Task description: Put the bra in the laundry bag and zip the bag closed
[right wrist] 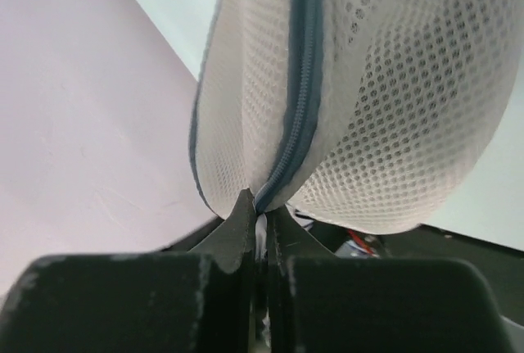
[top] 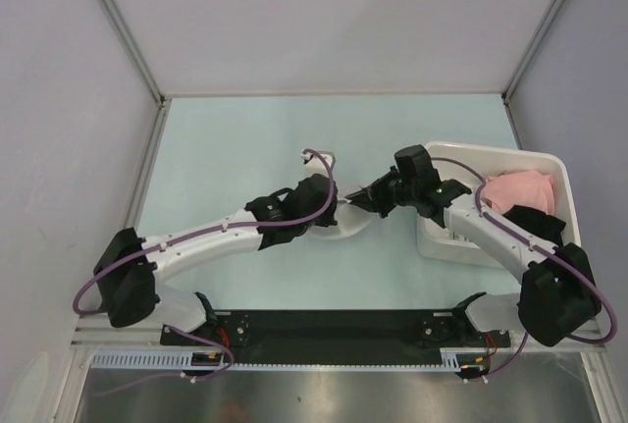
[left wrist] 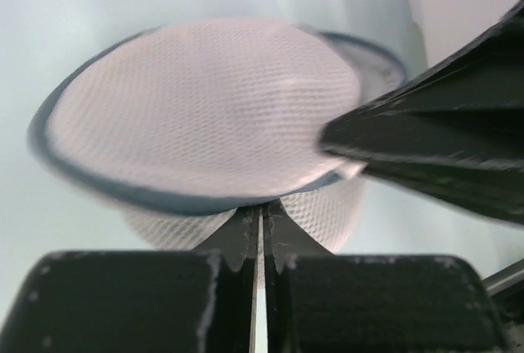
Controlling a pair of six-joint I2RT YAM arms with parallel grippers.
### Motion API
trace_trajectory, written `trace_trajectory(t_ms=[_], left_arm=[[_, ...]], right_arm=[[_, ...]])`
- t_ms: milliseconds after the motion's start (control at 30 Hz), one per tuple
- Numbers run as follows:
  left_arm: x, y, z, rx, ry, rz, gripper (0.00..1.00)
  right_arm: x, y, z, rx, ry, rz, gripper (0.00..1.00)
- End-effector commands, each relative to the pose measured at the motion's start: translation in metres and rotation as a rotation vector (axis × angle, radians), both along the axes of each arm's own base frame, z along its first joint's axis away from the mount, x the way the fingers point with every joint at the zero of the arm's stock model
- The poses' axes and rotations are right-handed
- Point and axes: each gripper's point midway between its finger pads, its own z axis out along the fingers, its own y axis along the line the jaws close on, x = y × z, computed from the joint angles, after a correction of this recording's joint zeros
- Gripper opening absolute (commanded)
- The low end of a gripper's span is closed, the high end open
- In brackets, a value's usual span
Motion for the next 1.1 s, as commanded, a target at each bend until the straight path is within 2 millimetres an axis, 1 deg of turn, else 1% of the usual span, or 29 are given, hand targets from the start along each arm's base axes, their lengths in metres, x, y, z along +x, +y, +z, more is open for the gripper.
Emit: trace_trajectory(t_ms=[0, 33, 67, 167, 200, 233, 267, 300, 333, 367, 400, 433, 467, 500, 533, 567, 600, 633, 700, 733, 800, 833, 867, 933, 967, 1000, 1067], left_arm=[[0.007, 0.085, -0.021, 0.172, -0.013, 0.1, 0.0], [0.008, 0.087, -0.019, 0.162, -0.027, 0.081, 0.0], [0.005, 0.09, -0.018, 0.14, -0.023, 0.061, 0.0], [0.002, 0.1, -0.017, 0.143, -0.017, 0.048, 0.0], [0.0, 0.1, -0.017, 0.138, -0.017, 0.034, 0.0], [0.002, 0.096, -0.013, 0.121, -0.038, 0.008, 0.0], [0.0, 0.094, -0.015, 0.103, -0.036, -0.025, 0.0], [-0.007, 0.082, -0.01, 0.051, -0.034, -0.092, 0.0], [-0.008, 0.072, -0.004, 0.009, -0.057, -0.145, 0.0], [-0.012, 0.066, -0.004, -0.016, -0.051, -0.184, 0.0], [-0.019, 0.056, -0.002, -0.052, -0.035, -0.239, 0.0], [-0.021, 0.049, 0.004, -0.091, -0.037, -0.261, 0.0], [-0.024, 0.042, 0.006, -0.123, -0.03, -0.288, 0.0], [-0.032, 0.033, 0.01, -0.169, -0.016, -0.338, 0.0], [-0.03, 0.024, 0.02, -0.232, -0.033, -0.339, 0.0], [-0.031, 0.02, 0.023, -0.262, -0.036, -0.345, 0.0], [-0.03, 0.018, 0.027, -0.285, -0.04, -0.335, 0.0], [-0.025, 0.015, 0.03, -0.311, -0.036, -0.303, 0.0], [-0.019, 0.01, 0.036, -0.331, -0.039, -0.285, 0.0], [-0.016, 0.007, 0.037, -0.344, -0.033, -0.268, 0.0], [-0.009, -0.001, 0.038, -0.351, -0.024, -0.263, 0.0], [-0.008, -0.004, 0.04, -0.36, -0.022, -0.264, 0.0], [-0.006, -0.009, 0.038, -0.358, -0.01, -0.271, 0.0], [-0.005, -0.015, 0.038, -0.355, -0.007, -0.287, 0.0], [-0.004, -0.017, 0.042, -0.358, -0.012, -0.294, 0.0], [-0.003, -0.018, 0.039, -0.353, -0.006, -0.293, 0.0], [-0.002, -0.02, 0.04, -0.354, -0.008, -0.293, 0.0]], right_arm=[[-0.006, -0.016, -0.012, -0.056, -0.041, 0.111, 0.0], [-0.002, -0.018, -0.008, -0.053, -0.06, 0.116, 0.0], [0.0, -0.019, -0.01, -0.065, -0.072, 0.137, 0.0], [0.008, -0.021, -0.009, -0.073, -0.102, 0.165, 0.0], [0.008, -0.019, -0.007, -0.067, -0.113, 0.183, 0.0], [0.014, -0.017, -0.003, -0.055, -0.145, 0.198, 0.0], [0.018, -0.017, -0.003, -0.056, -0.157, 0.206, 0.0], [0.028, -0.015, 0.0, -0.073, -0.216, 0.246, 0.0], [0.036, -0.012, 0.004, -0.082, -0.263, 0.269, 0.0], [0.042, -0.01, 0.007, -0.1, -0.292, 0.303, 0.0], [0.058, -0.002, 0.009, -0.13, -0.328, 0.361, 0.0], [0.059, 0.0, 0.007, -0.144, -0.293, 0.399, 0.03], [0.063, 0.004, 0.007, -0.143, -0.281, 0.425, 0.08], [0.072, 0.011, 0.014, -0.133, -0.284, 0.437, 0.23], [0.072, 0.01, 0.012, -0.142, -0.255, 0.438, 0.34], [0.071, 0.008, 0.012, -0.159, -0.241, 0.437, 0.44], [0.074, 0.001, 0.012, -0.214, -0.231, 0.415, 0.52], [0.067, -0.007, 0.015, -0.257, -0.209, 0.422, 0.63], [0.061, -0.021, 0.016, -0.332, -0.199, 0.398, 0.73], [0.048, -0.029, 0.018, -0.352, -0.179, 0.393, 0.73], [0.038, -0.038, 0.022, -0.377, -0.168, 0.373, 0.73], [0.029, -0.037, 0.023, -0.378, -0.159, 0.377, 0.73], [0.02, -0.037, 0.029, -0.366, -0.169, 0.369, 0.73], [0.009, -0.026, 0.034, -0.342, -0.181, 0.386, 0.68], [0.006, -0.025, 0.037, -0.34, -0.185, 0.385, 0.67], [0.004, -0.022, 0.037, -0.344, -0.181, 0.379, 0.67], [-0.001, -0.019, 0.033, -0.338, -0.157, 0.377, 0.61]])
